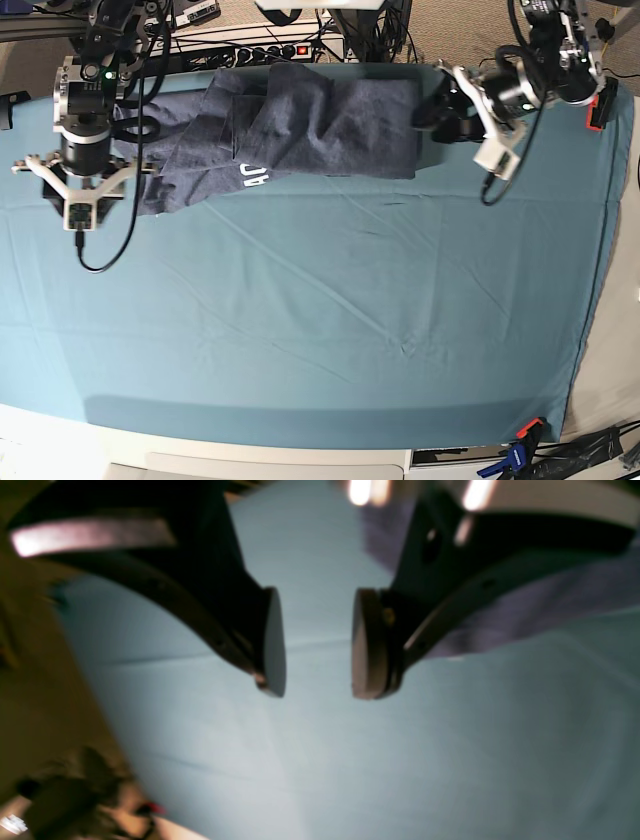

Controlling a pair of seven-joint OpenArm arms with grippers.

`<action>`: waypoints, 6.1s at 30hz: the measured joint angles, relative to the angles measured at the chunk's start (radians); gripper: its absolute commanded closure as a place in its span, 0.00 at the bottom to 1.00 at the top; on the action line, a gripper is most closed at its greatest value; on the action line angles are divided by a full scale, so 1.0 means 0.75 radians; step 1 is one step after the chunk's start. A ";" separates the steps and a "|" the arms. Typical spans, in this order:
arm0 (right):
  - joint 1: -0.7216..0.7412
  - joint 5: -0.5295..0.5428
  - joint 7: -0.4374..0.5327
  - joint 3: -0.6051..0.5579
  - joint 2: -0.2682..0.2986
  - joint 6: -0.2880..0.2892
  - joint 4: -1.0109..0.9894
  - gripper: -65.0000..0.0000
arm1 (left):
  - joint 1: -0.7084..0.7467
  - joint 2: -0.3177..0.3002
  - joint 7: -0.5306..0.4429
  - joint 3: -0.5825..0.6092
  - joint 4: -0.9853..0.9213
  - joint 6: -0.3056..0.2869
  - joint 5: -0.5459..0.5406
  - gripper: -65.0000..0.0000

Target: Fold the T-shirt properly

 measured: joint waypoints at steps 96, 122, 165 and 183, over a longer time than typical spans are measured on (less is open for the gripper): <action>0.112 1.077 -0.080 0.720 0.247 0.416 -0.532 0.50 | -0.378 0.202 -0.203 1.075 -0.172 0.249 0.885 0.57; 0.296 1.998 -0.562 0.559 0.348 0.685 -1.283 0.47 | -0.381 0.191 -0.204 1.031 -0.169 0.248 0.885 0.51; 0.260 1.701 -0.521 0.239 0.351 0.699 -1.275 0.38 | -0.381 0.046 -0.203 1.032 0.078 0.318 1.120 0.51; 0.256 1.593 -0.472 0.399 0.321 0.697 -1.278 0.38 | -0.381 0.042 -0.203 1.032 0.078 0.318 1.120 0.51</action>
